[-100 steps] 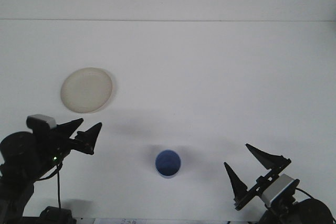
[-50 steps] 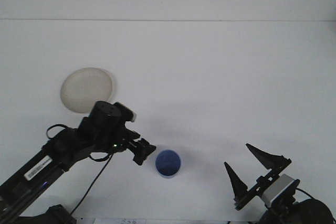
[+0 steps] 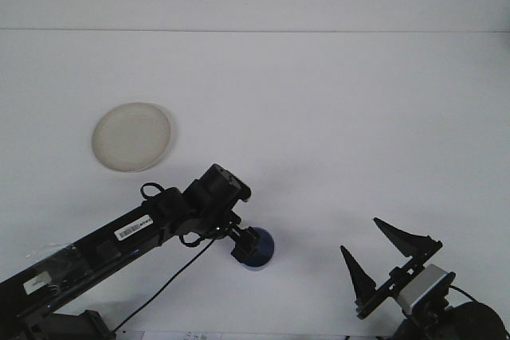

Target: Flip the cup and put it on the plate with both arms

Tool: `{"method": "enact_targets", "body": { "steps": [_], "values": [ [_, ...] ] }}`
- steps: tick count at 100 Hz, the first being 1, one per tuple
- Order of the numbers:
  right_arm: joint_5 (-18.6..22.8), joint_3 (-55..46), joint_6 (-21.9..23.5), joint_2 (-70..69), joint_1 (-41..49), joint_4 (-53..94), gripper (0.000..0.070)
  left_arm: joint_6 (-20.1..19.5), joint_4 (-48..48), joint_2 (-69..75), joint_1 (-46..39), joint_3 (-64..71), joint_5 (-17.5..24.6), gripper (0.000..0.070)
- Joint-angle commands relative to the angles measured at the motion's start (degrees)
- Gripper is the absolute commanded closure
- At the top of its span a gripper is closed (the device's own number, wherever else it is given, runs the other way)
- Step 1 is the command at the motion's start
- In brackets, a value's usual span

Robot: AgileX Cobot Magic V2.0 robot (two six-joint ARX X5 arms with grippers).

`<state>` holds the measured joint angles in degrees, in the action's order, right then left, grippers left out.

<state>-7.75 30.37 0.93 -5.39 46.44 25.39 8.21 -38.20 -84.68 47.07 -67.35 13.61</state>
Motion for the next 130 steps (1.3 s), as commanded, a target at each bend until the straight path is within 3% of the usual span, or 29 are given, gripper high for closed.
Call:
{"method": "enact_targets", "body": {
  "steps": [1, 10, 22, 28, 48, 60, 86, 104, 130],
  "values": [
    [-0.26, 0.39, 0.55, -0.28, 0.48, -0.66, 0.0153, -1.38, 0.39, -1.75, 1.01, -0.87, -0.15, 0.0203],
    [-0.26, 0.39, 0.55, -0.28, 0.48, -0.76, 0.0153, -1.62, 0.59, -2.86, 1.53, -0.87, -0.17, 0.0282],
    [-0.26, 0.39, 0.55, -0.28, 0.48, -0.76, 0.0153, -1.68, 0.35, -3.34, 2.12, -0.87, -0.17, 0.0596],
    [-0.28, 0.39, 0.55, -0.28, 0.48, -0.81, 0.0153, -1.75, 0.35, -3.32, 2.49, -0.87, -0.17, 0.07],
    [-0.26, 0.39, 0.55, -0.28, 0.48, -0.87, 0.0153, -3.32, -2.45, -3.32, 2.82, -2.73, -0.61, 0.069],
    [-0.26, 0.39, 0.55, -0.28, 0.48, -0.87, 0.0153, -4.37, -6.08, -3.32, 2.82, -6.45, -3.02, 0.069],
    [-0.26, 0.39, 0.55, -0.28, 0.48, -0.85, 0.0153, -10.23, -20.35, -2.86, -0.68, -20.85, -15.65, 0.0693],
    [-0.28, 0.39, 0.55, -0.28, 0.48, -0.85, 0.0153, -12.17, -25.38, -2.86, -12.07, -29.07, -18.38, 0.0693],
    [-0.28, 0.39, 0.55, -0.28, 0.48, -0.83, 0.0153, -13.16, -20.17, -4.68, -34.38, -29.9, -18.32, 0.0694]
  ]
}}
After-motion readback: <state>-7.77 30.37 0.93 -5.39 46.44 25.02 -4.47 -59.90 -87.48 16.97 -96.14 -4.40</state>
